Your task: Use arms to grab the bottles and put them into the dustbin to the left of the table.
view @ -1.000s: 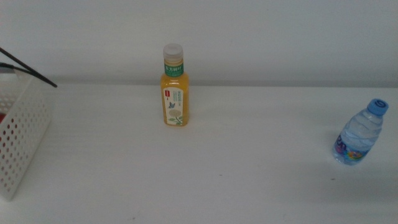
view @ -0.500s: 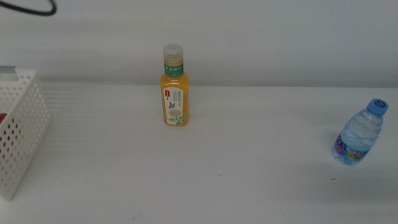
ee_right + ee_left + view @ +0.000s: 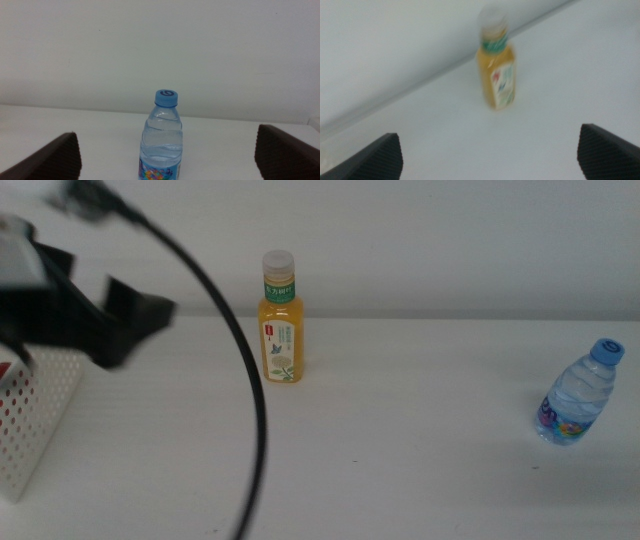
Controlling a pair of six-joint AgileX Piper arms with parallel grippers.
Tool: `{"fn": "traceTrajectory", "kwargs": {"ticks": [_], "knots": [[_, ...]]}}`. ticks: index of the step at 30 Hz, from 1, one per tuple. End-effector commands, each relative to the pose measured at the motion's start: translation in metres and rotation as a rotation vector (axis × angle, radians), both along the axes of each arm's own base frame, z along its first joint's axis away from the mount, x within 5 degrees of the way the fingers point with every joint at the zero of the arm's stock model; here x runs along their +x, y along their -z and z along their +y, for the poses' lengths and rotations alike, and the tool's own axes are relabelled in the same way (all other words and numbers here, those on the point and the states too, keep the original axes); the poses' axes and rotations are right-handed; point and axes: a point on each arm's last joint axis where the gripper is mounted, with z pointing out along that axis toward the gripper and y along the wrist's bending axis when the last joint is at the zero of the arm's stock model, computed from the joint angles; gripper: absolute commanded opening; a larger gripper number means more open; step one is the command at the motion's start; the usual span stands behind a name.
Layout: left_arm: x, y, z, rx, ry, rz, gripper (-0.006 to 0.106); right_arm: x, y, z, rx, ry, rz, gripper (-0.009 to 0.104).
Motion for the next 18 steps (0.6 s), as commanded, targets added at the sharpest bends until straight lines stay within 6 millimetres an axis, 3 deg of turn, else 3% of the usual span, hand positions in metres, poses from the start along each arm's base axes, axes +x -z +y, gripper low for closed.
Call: {"fn": "traceTrajectory", "kwargs": {"ticks": [1,8,12,18], "knots": [[-0.007,0.014,-0.012,-0.059,0.008,-0.126,0.094,-0.001,0.011,0.0,-0.008,0.007,-0.008,0.093],[-0.017,0.067,-0.026,-0.099,0.037,-0.084,0.094,-0.001,0.011,0.0,-0.008,0.007,-0.008,0.093],[-0.015,0.088,-0.029,-0.058,0.026,-0.178,0.094,-0.001,0.011,0.0,-0.008,0.007,-0.008,0.093],[-0.016,0.132,-0.028,-0.258,-0.071,-0.269,0.094,-0.001,0.011,0.0,-0.008,0.007,-0.008,0.093]]}}
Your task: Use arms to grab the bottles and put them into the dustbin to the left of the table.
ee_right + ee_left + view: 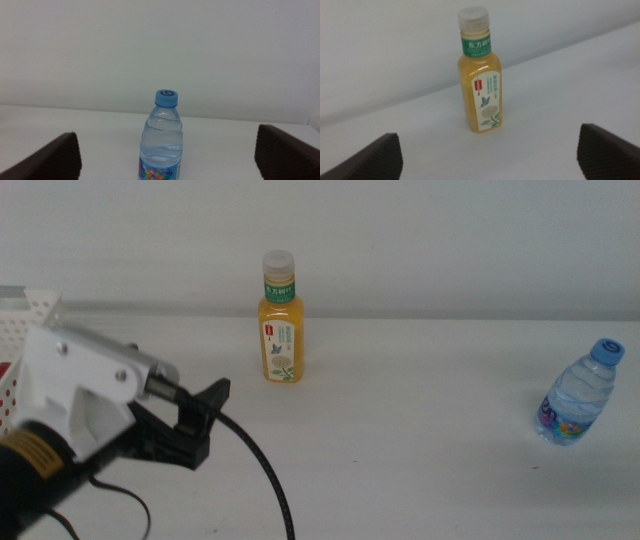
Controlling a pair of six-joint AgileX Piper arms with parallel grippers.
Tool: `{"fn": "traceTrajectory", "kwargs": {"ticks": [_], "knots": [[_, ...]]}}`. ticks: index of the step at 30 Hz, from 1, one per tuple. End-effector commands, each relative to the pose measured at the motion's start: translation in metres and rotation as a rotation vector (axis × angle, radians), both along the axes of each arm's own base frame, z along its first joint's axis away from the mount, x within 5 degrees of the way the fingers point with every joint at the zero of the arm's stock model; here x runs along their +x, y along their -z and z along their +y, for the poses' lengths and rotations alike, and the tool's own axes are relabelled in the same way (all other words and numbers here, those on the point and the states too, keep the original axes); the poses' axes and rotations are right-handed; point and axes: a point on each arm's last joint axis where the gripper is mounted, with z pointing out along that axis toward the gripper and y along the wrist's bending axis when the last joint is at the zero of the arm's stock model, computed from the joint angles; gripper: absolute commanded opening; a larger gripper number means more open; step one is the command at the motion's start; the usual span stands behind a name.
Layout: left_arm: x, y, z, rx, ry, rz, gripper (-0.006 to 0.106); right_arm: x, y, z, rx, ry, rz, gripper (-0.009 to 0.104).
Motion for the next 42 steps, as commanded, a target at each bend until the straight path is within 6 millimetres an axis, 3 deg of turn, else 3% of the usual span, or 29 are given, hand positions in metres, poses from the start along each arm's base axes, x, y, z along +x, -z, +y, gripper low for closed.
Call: {"fn": "traceTrajectory", "kwargs": {"ticks": [1,7,21,28,37,42], "knots": [[0.001,0.012,-0.002,-0.083,-0.017,-0.029,0.094,-0.001,0.011,0.0,-0.008,0.007,-0.008,0.093],[0.013,0.032,-0.006,-0.058,-0.031,0.042,0.094,-0.001,0.011,0.0,-0.008,0.007,-0.008,0.093],[0.036,0.05,-0.016,-0.056,-0.031,0.007,0.094,-0.001,0.011,0.0,-0.008,0.007,-0.008,0.093],[0.06,0.078,-0.029,-0.116,-0.039,0.049,0.094,-0.001,0.011,0.0,-0.008,0.007,-0.008,0.093],[0.099,0.091,-0.057,-0.16,0.028,0.04,0.094,-0.001,0.011,0.0,-0.008,0.007,-0.008,0.093],[0.115,0.094,-0.07,-0.177,-0.021,0.045,0.094,-0.001,0.011,0.0,-0.008,0.007,-0.008,0.093]]}}
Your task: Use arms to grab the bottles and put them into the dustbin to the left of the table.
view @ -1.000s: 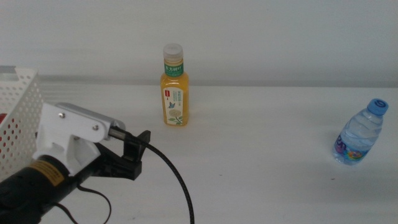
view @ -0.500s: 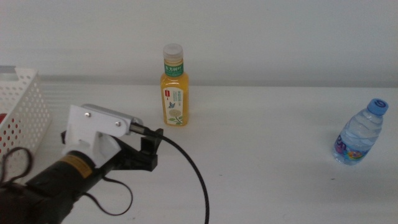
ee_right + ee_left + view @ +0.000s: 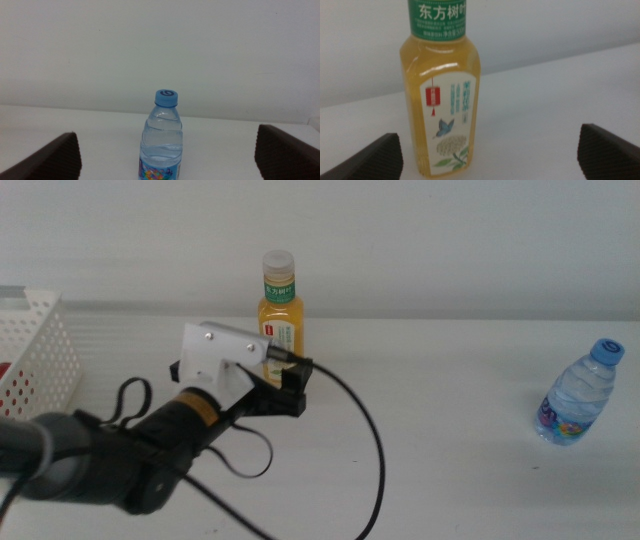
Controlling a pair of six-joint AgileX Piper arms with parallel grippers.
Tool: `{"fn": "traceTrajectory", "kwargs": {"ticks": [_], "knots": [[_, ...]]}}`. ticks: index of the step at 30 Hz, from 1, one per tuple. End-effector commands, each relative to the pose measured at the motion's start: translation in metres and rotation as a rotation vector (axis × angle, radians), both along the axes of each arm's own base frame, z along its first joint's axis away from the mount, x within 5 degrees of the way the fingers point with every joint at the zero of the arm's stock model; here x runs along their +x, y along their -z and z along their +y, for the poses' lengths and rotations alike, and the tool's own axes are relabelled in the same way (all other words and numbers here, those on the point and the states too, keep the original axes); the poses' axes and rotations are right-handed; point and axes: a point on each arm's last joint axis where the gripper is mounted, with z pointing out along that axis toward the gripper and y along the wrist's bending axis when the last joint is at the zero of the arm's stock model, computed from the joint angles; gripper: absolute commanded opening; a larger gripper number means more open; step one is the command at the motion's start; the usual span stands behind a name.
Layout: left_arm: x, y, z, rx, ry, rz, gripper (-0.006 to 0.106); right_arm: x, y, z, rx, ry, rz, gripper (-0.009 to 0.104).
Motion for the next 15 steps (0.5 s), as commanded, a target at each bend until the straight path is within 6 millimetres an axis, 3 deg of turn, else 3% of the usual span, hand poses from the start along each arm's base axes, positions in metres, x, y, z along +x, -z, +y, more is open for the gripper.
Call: {"fn": "traceTrajectory", "kwargs": {"ticks": [1,15], "knots": [[0.009,0.002,-0.005,-0.02,-0.044,0.003,0.094,-0.001,0.011,0.0,-0.008,0.007,-0.008,0.093],[0.042,0.02,-0.015,-0.037,-0.121,0.025,0.094,-0.001,0.011,0.0,-0.008,0.007,-0.008,0.093]]}}
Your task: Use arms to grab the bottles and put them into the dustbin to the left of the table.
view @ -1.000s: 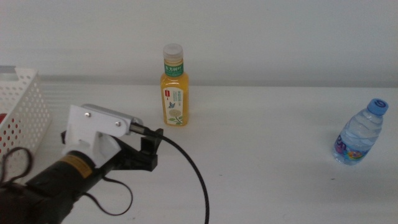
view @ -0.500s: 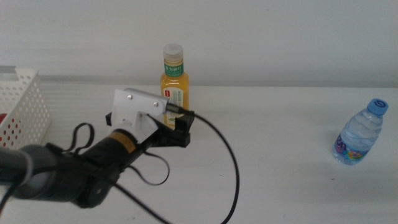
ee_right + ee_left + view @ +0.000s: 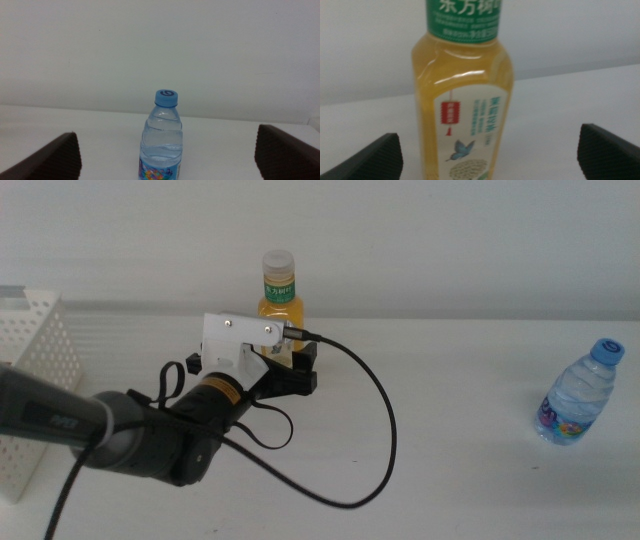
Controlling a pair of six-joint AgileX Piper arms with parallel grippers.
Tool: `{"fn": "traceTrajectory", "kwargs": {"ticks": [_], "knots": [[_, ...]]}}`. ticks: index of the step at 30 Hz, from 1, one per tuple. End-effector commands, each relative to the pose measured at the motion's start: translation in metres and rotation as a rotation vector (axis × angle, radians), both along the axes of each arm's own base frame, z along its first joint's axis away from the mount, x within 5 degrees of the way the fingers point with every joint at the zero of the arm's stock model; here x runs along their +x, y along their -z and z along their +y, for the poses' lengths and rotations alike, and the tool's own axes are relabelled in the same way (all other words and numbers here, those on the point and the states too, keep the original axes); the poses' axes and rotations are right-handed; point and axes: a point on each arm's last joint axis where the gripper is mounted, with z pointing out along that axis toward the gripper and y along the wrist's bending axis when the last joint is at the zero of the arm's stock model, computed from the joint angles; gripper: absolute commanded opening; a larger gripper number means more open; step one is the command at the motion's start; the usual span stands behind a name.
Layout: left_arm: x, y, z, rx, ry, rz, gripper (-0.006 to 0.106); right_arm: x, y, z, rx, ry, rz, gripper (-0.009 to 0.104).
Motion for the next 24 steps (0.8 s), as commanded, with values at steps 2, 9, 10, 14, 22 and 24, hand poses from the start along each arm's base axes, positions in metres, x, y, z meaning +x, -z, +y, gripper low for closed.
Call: {"fn": "traceTrajectory", "kwargs": {"ticks": [2,9,10,14,22,24], "knots": [[0.006,0.003,-0.001,-0.017,-0.035,0.011,0.094,-0.001,0.011,0.0,-0.008,0.007,-0.008,0.093],[0.014,0.011,-0.002,0.018,-0.054,0.004,0.094,-0.001,0.011,0.0,-0.008,0.007,-0.008,0.093],[0.015,0.011,-0.002,0.016,-0.056,0.004,0.094,-0.001,0.011,0.0,-0.008,0.007,-0.008,0.093],[0.017,0.01,-0.001,0.012,-0.067,0.001,0.094,-0.001,0.011,0.0,-0.008,0.007,-0.008,0.093],[0.023,0.01,-0.003,0.006,-0.071,-0.002,0.094,-0.001,0.011,0.0,-0.008,0.007,-0.008,0.093],[0.025,0.013,-0.004,0.009,-0.072,0.002,0.094,-0.001,0.011,0.0,-0.008,0.007,-0.008,0.093]]}}
